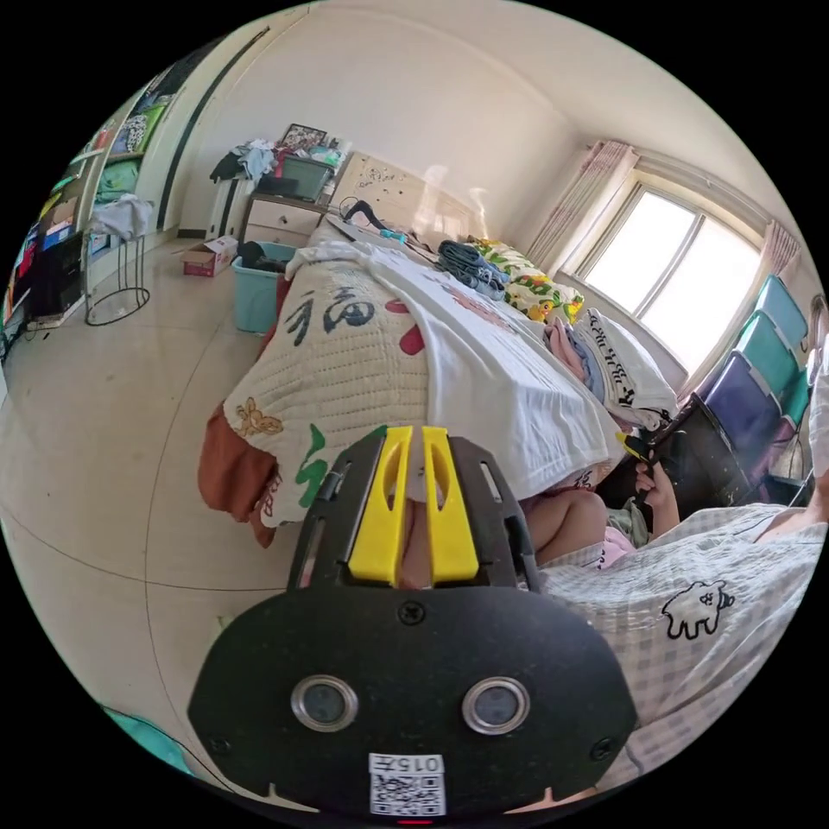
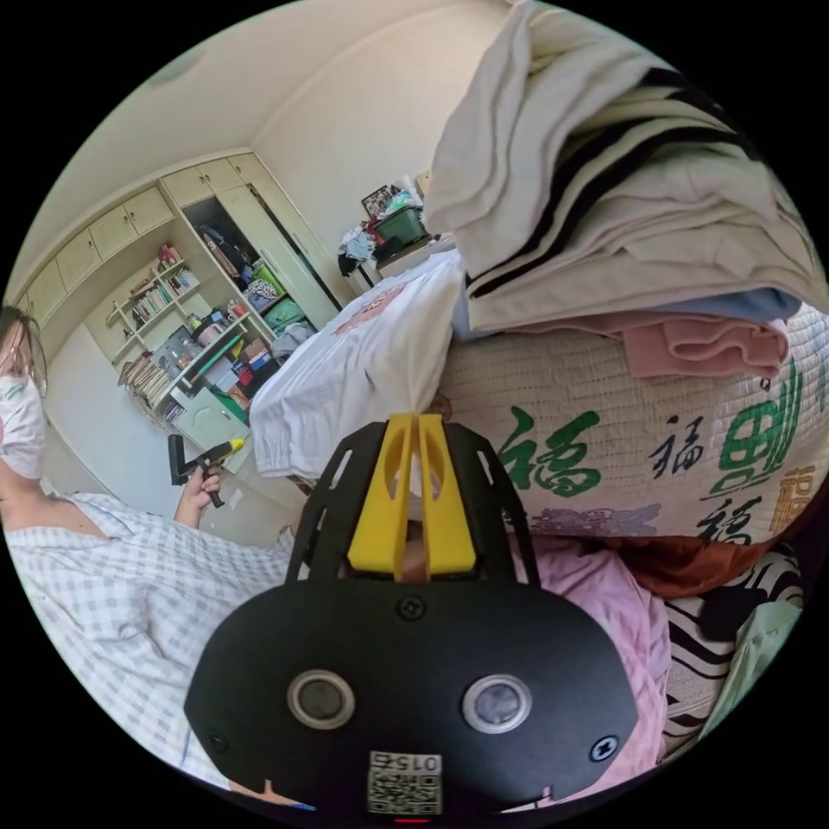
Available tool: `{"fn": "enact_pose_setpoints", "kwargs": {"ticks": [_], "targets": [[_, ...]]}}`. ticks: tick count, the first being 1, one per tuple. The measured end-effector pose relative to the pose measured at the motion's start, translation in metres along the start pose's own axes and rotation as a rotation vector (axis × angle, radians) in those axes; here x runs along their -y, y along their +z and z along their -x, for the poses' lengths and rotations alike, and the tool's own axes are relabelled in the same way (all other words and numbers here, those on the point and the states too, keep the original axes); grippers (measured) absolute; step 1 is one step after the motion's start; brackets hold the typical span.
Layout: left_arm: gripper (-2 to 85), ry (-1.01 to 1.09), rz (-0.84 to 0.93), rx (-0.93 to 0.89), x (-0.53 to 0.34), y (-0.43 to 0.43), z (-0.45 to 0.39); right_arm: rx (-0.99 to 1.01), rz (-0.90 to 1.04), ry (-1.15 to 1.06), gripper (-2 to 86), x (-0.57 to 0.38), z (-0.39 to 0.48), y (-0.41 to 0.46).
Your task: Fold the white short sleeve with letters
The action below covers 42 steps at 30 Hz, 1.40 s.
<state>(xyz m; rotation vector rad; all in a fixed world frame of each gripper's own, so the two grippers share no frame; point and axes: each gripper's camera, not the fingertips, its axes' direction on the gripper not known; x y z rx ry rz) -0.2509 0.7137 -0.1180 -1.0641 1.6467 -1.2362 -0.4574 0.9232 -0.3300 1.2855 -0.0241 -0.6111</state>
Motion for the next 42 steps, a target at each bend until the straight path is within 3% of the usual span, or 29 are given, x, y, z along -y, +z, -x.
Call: {"fn": "enact_pose_setpoints", "kwargs": {"ticks": [4, 8, 12, 17, 28, 42], "targets": [[10.2, -0.003, 0.040, -0.040, 0.000, 0.027, -0.002, 0.042, 0.022, 0.029, 5.6, -0.001, -0.015, 0.008], [6.2, -0.022, 0.026, 0.015, -0.003, 0.035, 0.000, 0.067, 0.038, 0.045, 1.7, -0.003, -0.030, 0.012], [4.3, -0.044, 0.045, -0.091, -0.010, 0.037, 0.007, 0.044, 0.009, 0.045, 0.2, -0.006, -0.035, 0.004], [1.1, -0.033, 0.026, -0.087, -0.014, 0.045, 0.000, 0.055, -0.036, 0.067, -0.3, -0.011, -0.041, -0.004], [0.0, 0.020, -0.033, 0.052, -0.014, -0.029, -0.004, -0.097, 0.071, 0.009, -0.7, -0.004, -0.020, 0.007], [-0.2, 0.012, 0.022, 0.112, -0.009, -0.001, -0.012, -0.133, 0.113, 0.028, -1.0, -0.004, -0.008, 0.058]]}}
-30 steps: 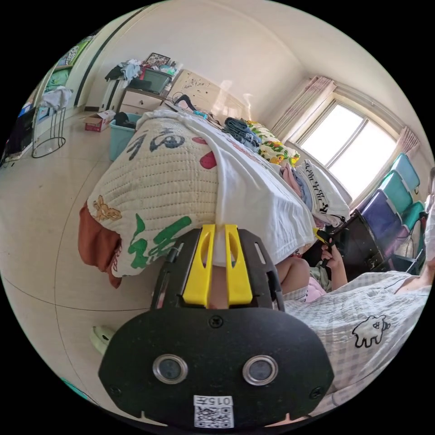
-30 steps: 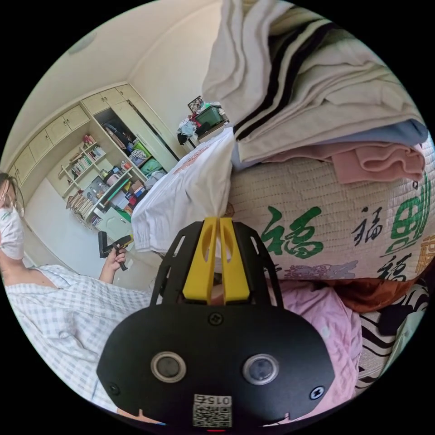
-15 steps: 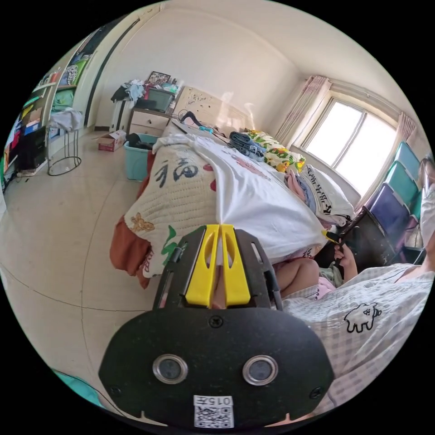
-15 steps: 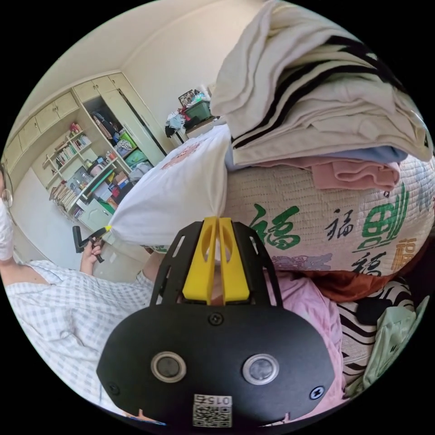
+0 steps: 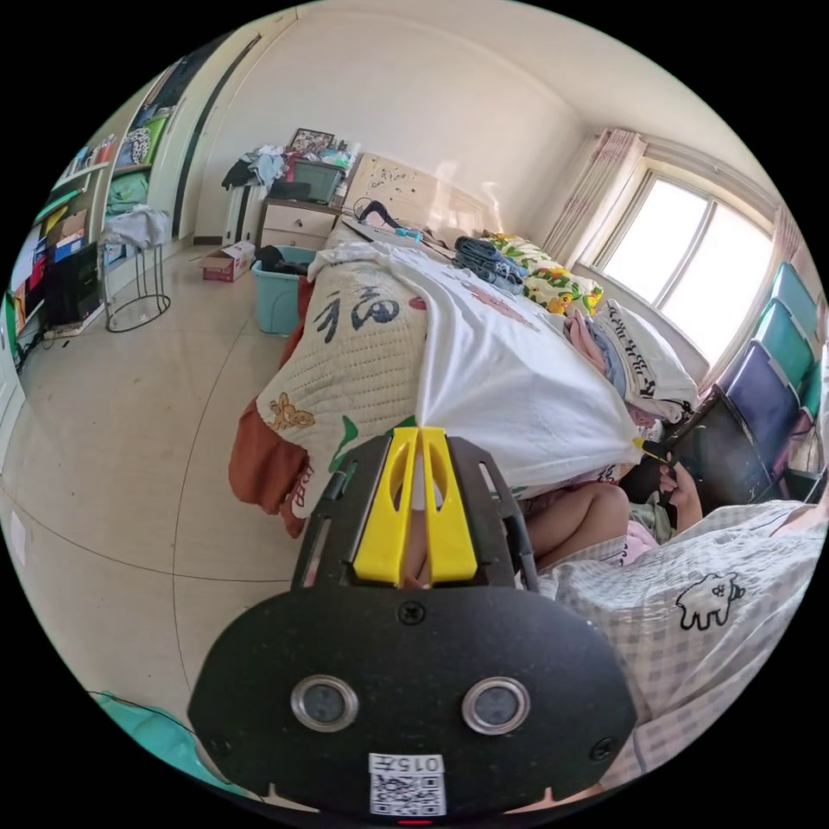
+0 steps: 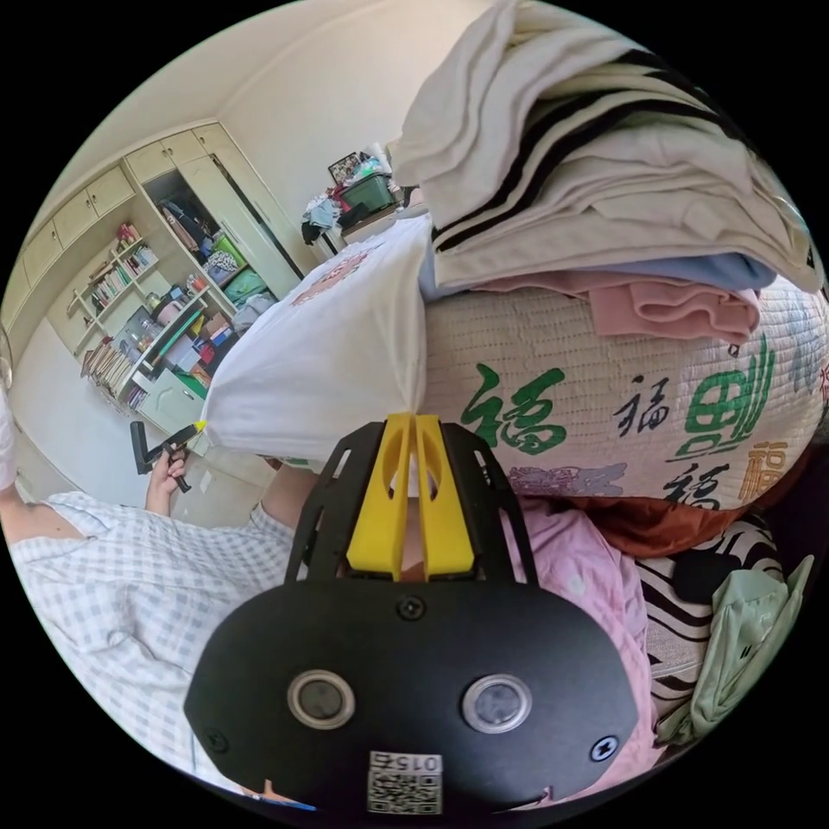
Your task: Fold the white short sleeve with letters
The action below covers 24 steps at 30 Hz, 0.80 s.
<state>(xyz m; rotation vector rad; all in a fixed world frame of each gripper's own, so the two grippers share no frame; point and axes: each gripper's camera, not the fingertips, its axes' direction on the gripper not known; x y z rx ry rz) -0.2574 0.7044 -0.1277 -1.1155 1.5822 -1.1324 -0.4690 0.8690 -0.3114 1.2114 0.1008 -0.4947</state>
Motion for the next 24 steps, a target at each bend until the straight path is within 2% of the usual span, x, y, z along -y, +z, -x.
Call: {"fn": "enact_pose_setpoints", "kwargs": {"ticks": [9, 13, 17, 21, 24], "targets": [[0.8, -0.056, 0.021, -0.005, 0.004, 0.040, -0.003, -0.002, 0.040, 0.055, -0.5, 0.003, 0.007, 0.063], [2.6, -0.046, 0.039, 0.030, 0.006, 0.035, -0.006, -0.060, 0.054, 0.025, 3.3, 0.002, 0.022, 0.073], [4.7, -0.057, -0.005, 0.057, 0.012, 0.013, -0.008, -0.076, -0.027, 0.015, 5.2, -0.001, 0.036, 0.060], [4.0, 0.037, -0.083, 0.141, 0.046, -0.012, -0.029, -0.116, -0.089, -0.081, 4.1, 0.018, 0.068, 0.054], [2.3, 0.159, -0.132, 0.126, 0.092, -0.013, -0.053, -0.106, -0.131, -0.189, 2.3, 0.051, 0.101, 0.063]]}}
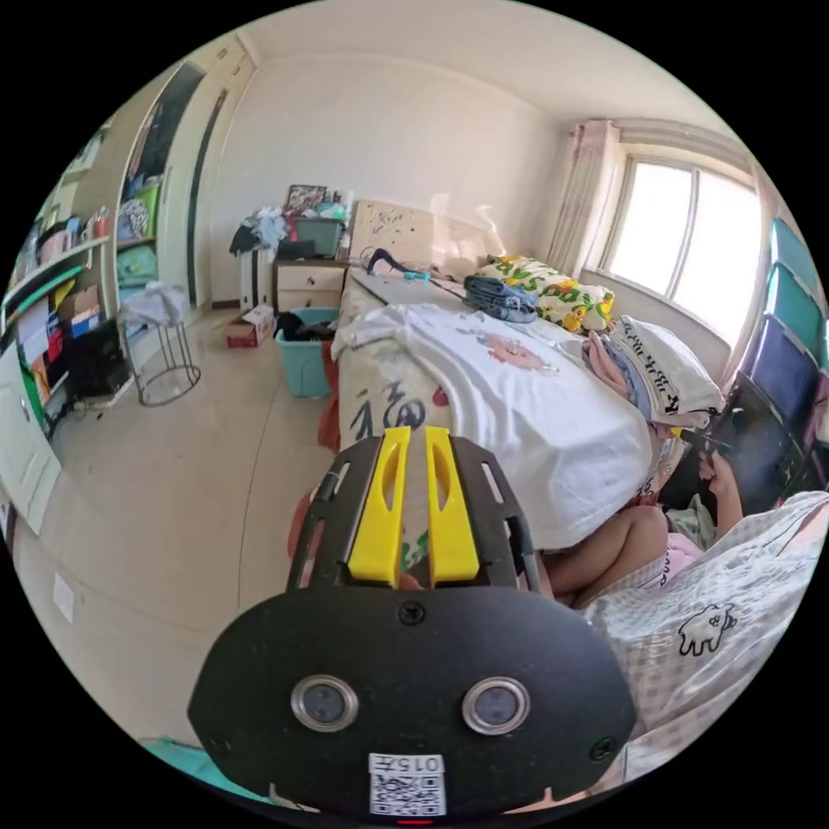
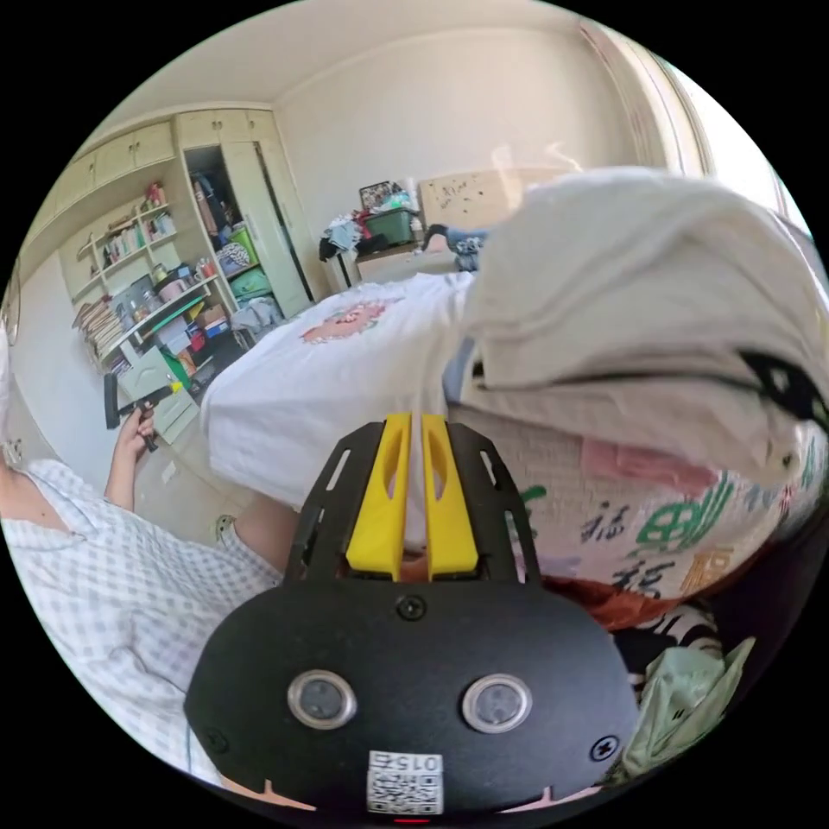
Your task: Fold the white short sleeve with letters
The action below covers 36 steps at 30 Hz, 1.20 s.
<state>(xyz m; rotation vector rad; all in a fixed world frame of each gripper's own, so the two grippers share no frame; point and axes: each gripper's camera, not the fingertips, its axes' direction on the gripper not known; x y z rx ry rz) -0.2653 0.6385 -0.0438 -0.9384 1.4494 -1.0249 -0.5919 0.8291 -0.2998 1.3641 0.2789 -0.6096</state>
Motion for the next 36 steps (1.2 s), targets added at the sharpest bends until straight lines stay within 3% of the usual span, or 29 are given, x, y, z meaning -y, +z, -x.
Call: {"fn": "enact_pose_setpoints", "kwargs": {"ticks": [6, 10, 15, 23, 30, 34, 36], "targets": [[1.3, 0.215, -0.009, -0.041, 0.120, 0.070, -0.042, -0.007, -0.035, -0.140, 2.3, 0.107, 0.042, 0.067], [1.2, 0.219, 0.018, -0.039, 0.188, 0.133, -0.053, 0.035, -0.004, -0.102, 2.2, 0.195, 0.047, 0.138], [0.6, 0.189, 0.135, 0.046, 0.263, 0.243, -0.063, -0.069, 0.070, -0.054, -0.1, 0.283, 0.046, 0.239], [-0.7, 0.127, 0.300, 0.102, 0.313, 0.369, -0.061, -0.262, 0.238, -0.034, -0.6, 0.377, 0.039, 0.404], [-0.7, 0.090, 0.351, 0.160, 0.332, 0.414, -0.044, -0.328, 0.336, -0.048, -0.6, 0.416, 0.032, 0.473], [-0.7, 0.084, 0.348, 0.165, 0.338, 0.422, -0.040, -0.511, 0.396, -0.081, -0.6, 0.422, 0.028, 0.499], [-0.7, 0.105, 0.346, 0.186, 0.340, 0.425, -0.042, -0.499, 0.398, -0.059, -0.6, 0.421, 0.021, 0.503]]}}
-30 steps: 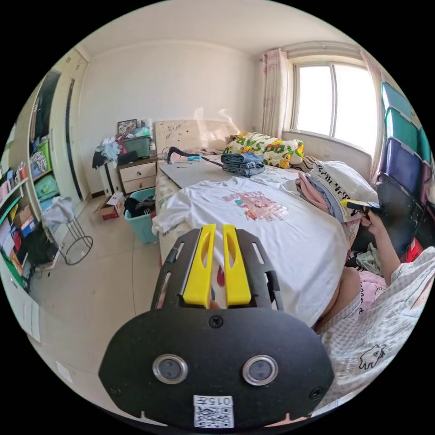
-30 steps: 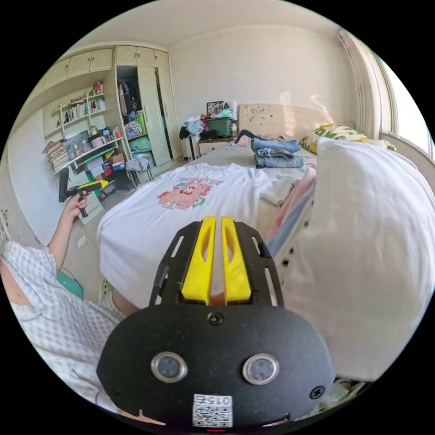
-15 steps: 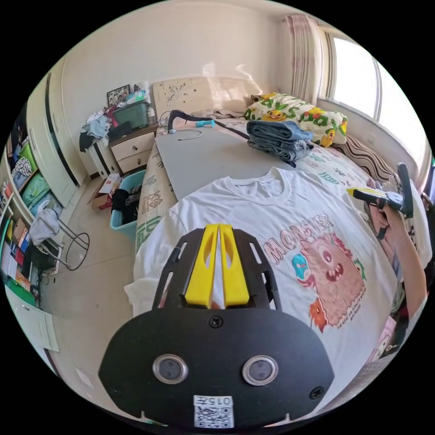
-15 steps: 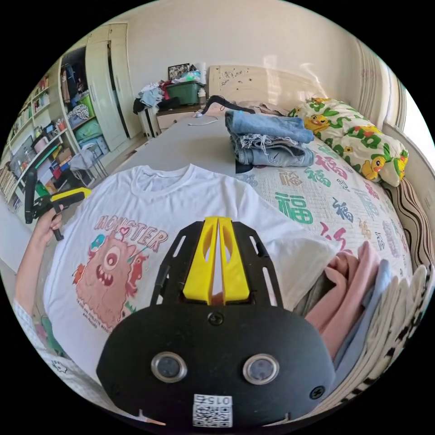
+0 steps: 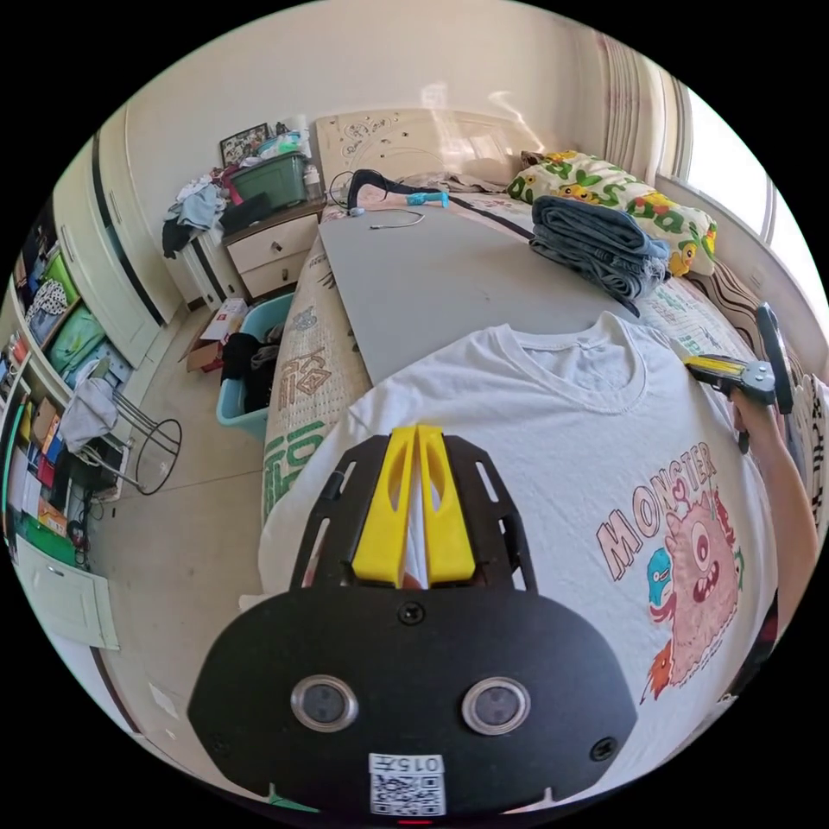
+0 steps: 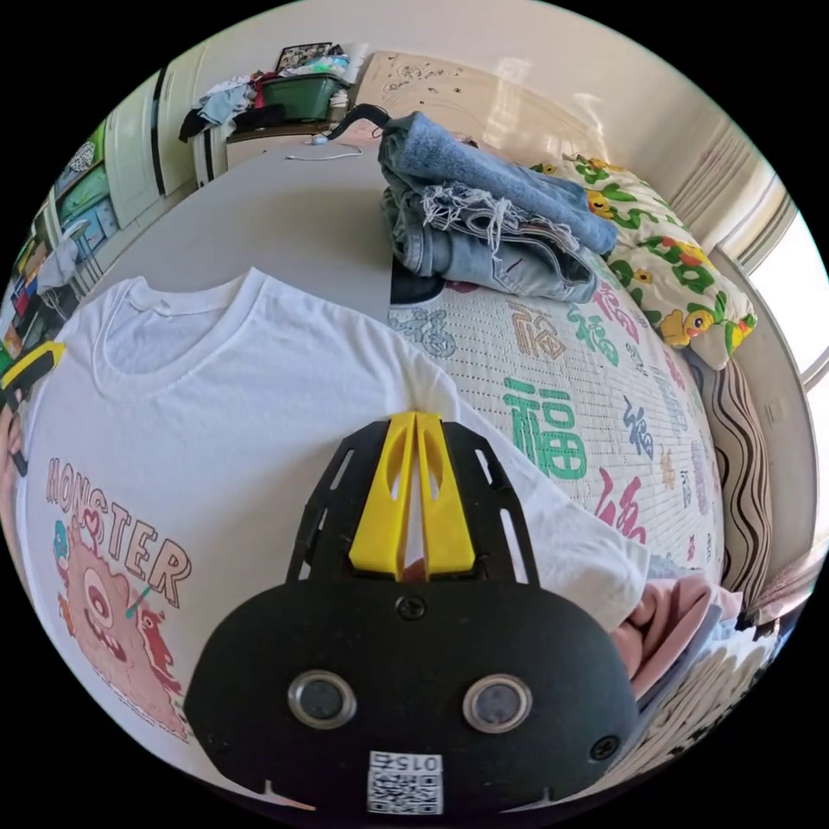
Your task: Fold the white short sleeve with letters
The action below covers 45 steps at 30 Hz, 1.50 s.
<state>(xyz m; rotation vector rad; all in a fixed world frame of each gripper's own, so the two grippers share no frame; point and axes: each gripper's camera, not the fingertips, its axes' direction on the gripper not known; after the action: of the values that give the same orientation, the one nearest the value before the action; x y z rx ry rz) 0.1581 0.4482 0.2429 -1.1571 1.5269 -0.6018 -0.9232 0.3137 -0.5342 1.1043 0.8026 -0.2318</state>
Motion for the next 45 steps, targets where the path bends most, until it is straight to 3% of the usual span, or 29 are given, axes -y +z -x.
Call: {"fn": "enact_pose_setpoints", "kwargs": {"ticks": [6, 12, 15, 20, 25, 30, 36, 41, 45], "targets": [[-0.5, 0.022, -0.007, 0.070, 0.000, 0.001, -0.009, 0.133, -0.021, 0.068, -0.4, -0.009, -0.036, -0.010], [3.1, 0.082, -0.022, 0.136, -0.005, -0.013, -0.008, 0.214, -0.288, 0.118, 2.7, -0.101, -0.089, -0.109], [6.3, 0.129, -0.105, 0.082, -0.011, -0.041, -0.015, 0.181, -0.391, 0.154, 5.8, -0.183, -0.125, -0.161], [8.1, 0.268, -0.140, -0.075, -0.031, -0.092, -0.054, 0.350, -0.365, 0.186, 5.9, -0.287, -0.180, -0.177], [7.9, 0.324, -0.152, -0.205, -0.108, -0.145, -0.052, 0.535, -0.317, -0.048, 5.7, -0.330, -0.175, -0.205], [8.5, 0.158, -0.153, -0.178, -0.248, -0.201, 0.000, 0.493, -0.258, -0.194, 6.1, -0.407, -0.173, -0.230], [9.6, -0.188, -0.193, -0.275, -0.401, -0.229, 0.067, 0.511, -0.331, -0.083, 6.5, -0.535, -0.236, -0.257], [10.6, -0.167, -0.154, -0.433, -0.447, -0.213, 0.070, 0.689, -0.351, 0.171, 9.3, -0.629, -0.310, -0.238], [10.3, -0.172, -0.232, -0.447, -0.474, -0.206, 0.074, 0.754, -0.352, 0.269, 12.4, -0.672, -0.352, -0.218]]}}
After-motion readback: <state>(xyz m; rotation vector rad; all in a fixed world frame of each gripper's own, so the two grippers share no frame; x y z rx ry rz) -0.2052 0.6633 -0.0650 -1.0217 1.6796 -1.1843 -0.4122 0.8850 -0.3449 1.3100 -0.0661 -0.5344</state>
